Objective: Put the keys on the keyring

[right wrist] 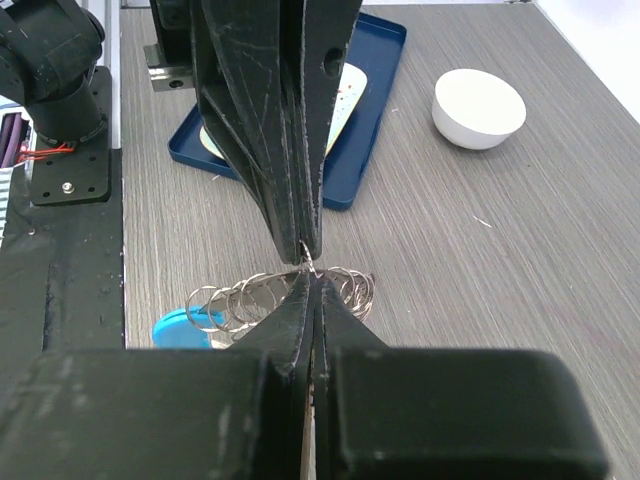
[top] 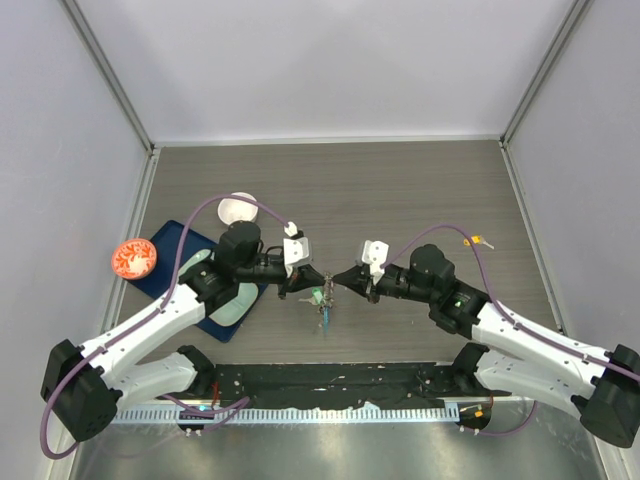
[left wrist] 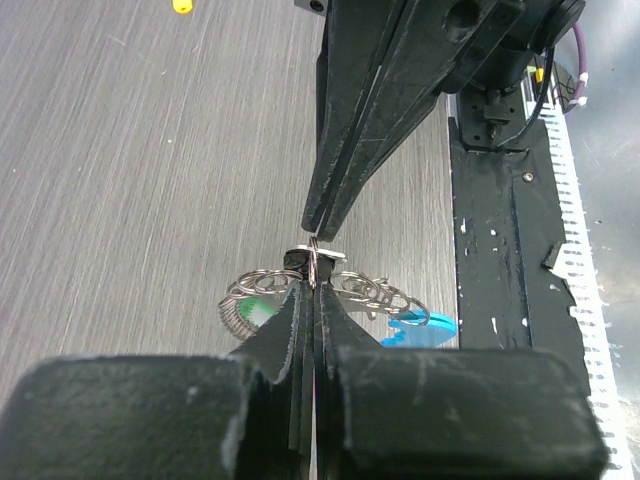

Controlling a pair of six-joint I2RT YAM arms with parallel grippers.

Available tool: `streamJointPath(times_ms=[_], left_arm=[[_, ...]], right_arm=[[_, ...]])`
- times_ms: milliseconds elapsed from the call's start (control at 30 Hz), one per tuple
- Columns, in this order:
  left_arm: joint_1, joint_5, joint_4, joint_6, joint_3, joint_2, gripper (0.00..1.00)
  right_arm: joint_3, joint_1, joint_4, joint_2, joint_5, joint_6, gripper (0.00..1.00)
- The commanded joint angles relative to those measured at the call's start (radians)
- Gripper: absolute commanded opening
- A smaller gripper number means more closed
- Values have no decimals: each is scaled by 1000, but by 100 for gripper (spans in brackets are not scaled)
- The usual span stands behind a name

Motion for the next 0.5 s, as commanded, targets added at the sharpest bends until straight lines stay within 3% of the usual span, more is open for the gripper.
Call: streamJointPath(times_ms=[0, 300, 467], left_arm=[[-8, -9, -8, 14, 50, 0, 0], [-8, -22, -2, -4, 51, -6, 0], [-8, -25, 2, 0, 43, -15, 0]], right_arm=[[61, 0, 1, 15, -20, -21, 1], [52, 0, -17, 1, 7, -24, 1], [33, -2, -12, -34, 15, -12, 16]])
